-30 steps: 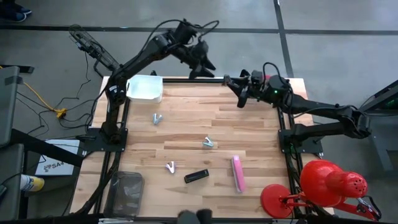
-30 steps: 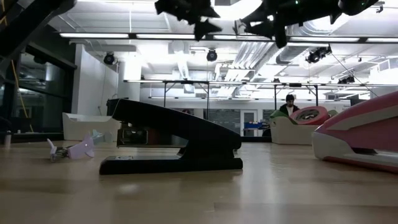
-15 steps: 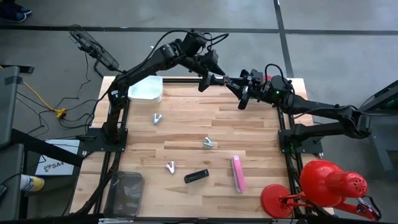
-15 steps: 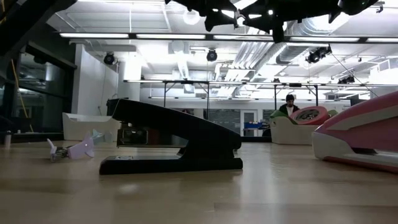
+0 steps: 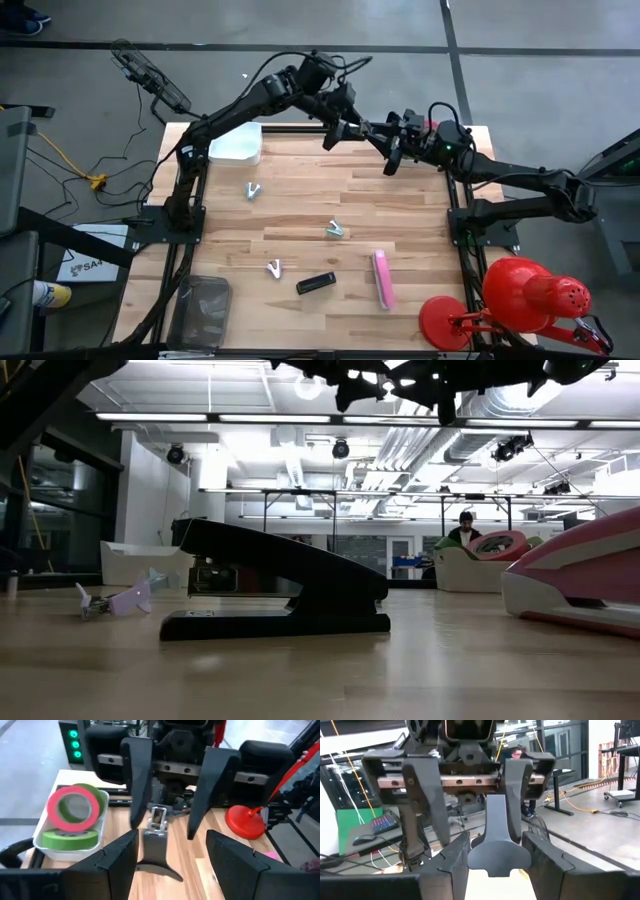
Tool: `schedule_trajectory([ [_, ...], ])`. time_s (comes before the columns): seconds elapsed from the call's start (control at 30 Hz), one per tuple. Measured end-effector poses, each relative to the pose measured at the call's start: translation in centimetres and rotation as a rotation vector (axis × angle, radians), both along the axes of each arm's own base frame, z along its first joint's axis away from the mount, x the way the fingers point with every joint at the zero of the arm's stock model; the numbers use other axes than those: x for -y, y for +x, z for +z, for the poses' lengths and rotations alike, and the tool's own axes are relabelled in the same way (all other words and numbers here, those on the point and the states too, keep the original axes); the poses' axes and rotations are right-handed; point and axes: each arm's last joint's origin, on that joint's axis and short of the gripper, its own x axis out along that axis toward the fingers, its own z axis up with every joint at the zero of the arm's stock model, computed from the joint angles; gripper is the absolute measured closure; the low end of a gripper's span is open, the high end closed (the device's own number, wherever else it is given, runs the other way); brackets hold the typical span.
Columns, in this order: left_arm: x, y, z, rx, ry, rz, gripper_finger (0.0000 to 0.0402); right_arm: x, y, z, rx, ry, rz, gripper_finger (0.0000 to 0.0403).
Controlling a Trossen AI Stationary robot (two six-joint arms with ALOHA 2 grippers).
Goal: Pick and place Stapler, Stapler remover, tape
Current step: Put the black staple remover into the left white bin
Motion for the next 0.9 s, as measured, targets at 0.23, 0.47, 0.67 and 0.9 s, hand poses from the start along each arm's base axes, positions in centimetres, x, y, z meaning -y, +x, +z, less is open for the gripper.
schedule_trajectory([
  [0.23,0.19,0.63,-0.18,0.018,-0.010,-0.008,0.0173,0.02,0.00,-0.05,-0.005,0.000,-0.001,0.0249],
  [0.47,0.09,0.55,-0.12,0.021,-0.011,-0.009,0.0230,0.02,0.01,-0.12,-0.014,-0.002,0.001,0.0251],
  [0.67,-0.32,0.33,-0.11,0.024,-0.019,-0.017,0.0313,0.03,0.01,-0.15,-0.020,-0.003,-0.003,0.0251],
  [0.9,-0.55,0.26,-0.10,0.035,0.034,-0.022,0.0356,0.10,0.00,-0.25,-0.025,0.011,-0.015,0.0263],
])
